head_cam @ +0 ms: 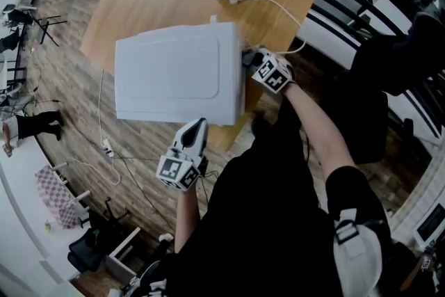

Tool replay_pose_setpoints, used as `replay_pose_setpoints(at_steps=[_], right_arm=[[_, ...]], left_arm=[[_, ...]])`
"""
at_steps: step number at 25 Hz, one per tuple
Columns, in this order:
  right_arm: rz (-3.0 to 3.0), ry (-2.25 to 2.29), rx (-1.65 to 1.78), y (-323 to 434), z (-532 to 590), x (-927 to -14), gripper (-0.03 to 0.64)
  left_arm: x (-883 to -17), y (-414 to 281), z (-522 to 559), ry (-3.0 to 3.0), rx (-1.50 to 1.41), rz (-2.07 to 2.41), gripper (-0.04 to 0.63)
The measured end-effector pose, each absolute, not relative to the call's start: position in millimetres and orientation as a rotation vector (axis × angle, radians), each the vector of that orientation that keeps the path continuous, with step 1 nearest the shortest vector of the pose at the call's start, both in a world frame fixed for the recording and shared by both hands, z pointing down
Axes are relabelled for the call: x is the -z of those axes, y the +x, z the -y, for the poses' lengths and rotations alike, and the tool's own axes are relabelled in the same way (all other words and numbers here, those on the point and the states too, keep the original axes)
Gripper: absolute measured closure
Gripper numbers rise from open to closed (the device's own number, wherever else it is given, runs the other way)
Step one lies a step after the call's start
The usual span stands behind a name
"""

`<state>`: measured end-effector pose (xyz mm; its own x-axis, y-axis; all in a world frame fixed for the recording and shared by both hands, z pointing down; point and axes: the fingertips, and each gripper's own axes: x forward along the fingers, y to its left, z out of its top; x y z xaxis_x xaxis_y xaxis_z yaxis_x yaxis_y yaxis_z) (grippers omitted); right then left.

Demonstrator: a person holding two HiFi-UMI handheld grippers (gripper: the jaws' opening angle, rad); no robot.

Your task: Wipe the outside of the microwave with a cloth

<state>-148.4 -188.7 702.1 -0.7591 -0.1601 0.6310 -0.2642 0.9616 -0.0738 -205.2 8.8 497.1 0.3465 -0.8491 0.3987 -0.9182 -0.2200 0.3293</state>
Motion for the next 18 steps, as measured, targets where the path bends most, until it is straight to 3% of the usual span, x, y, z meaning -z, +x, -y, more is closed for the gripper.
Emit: replay_pose_setpoints(at_steps=[18], right_arm=[[2.393,0.28,-0.099,-154.4,230.5,-716.2,0.6]], left_arm=[[-497.0,-200.1,-11.6,2.093,-0.208,1.553,0.595]])
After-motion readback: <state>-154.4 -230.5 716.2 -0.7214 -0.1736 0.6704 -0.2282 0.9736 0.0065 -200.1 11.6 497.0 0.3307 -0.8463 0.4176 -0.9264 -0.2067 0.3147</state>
